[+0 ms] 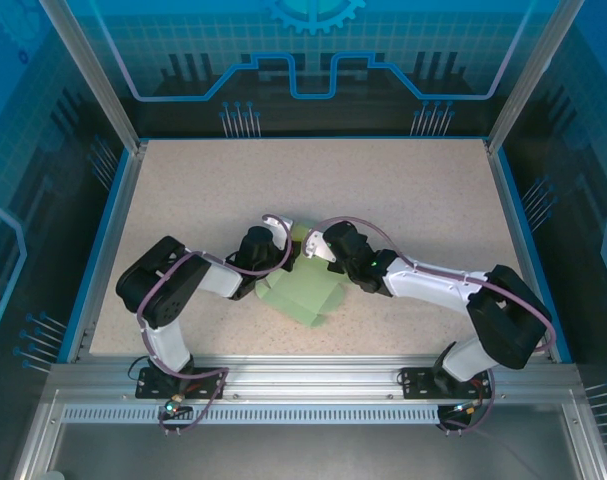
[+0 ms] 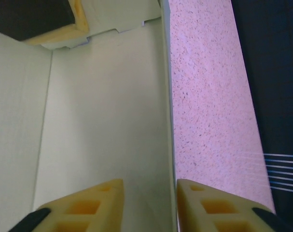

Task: Fold the paper box

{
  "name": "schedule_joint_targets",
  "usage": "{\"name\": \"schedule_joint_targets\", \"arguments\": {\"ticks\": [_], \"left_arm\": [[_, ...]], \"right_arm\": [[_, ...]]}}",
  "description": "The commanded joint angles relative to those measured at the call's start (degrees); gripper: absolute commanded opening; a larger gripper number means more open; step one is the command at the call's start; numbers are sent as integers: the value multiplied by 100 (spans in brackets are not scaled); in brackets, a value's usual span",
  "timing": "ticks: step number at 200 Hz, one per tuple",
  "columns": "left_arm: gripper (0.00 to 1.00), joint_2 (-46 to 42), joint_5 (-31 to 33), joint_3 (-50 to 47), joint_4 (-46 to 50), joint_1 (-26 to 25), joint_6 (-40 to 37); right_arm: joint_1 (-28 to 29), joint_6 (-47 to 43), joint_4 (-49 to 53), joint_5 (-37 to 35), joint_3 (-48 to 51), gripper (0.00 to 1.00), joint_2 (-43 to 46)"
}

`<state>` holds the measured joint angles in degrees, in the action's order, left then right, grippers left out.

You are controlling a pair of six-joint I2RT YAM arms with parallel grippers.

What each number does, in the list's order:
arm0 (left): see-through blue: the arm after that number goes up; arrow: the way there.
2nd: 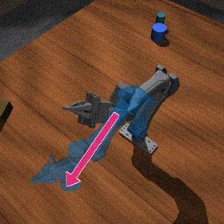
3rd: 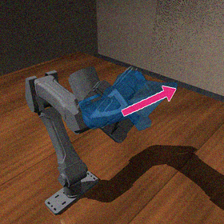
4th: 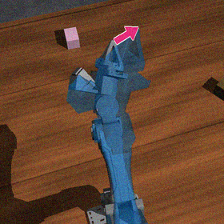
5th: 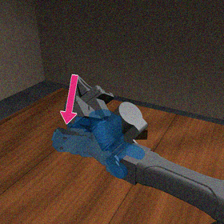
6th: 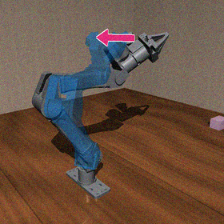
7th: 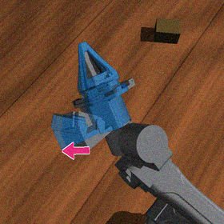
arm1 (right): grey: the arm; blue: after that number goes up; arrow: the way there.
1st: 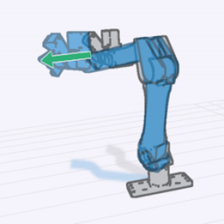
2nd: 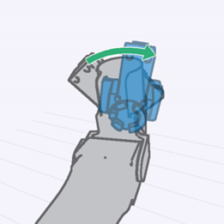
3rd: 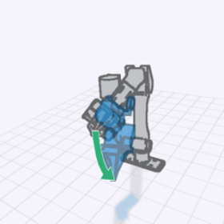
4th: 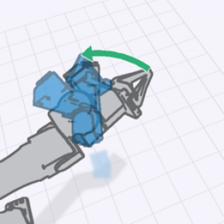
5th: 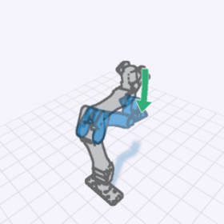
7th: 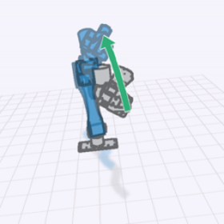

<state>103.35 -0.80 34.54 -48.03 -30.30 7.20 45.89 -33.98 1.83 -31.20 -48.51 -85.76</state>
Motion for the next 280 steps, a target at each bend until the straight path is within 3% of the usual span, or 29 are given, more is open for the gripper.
{"name": "schedule_joint_targets", "arguments": {"ticks": [1, 76, 128, 173, 234, 280], "left_arm": [[8, 53, 144, 22, -469, -70, 89], [7, 140, 652, 79, -576, -384, -70], [8, 194, 470, -5, -793, -519, -280], [9, 101, 199, -63, -925, -639, -427], [9, 185, 149, -66, -1083, -793, -554], [10, 240, 196, -17, -963, -833, -580]], "right_arm": [[-54, 379, 278, 429, -234, 41, 239], [-338, 1532, 573, 1972, -558, 55, 1037], [-1263, 2841, 528, 3597, -582, 57, 1680], [-2155, 3876, 1006, 4764, -1200, 58, 843], [-2259, 4233, 1391, 5690, -2077, 59, -815], [-2251, 4242, 1382, 5885, -2051, 58, -1245]]}}
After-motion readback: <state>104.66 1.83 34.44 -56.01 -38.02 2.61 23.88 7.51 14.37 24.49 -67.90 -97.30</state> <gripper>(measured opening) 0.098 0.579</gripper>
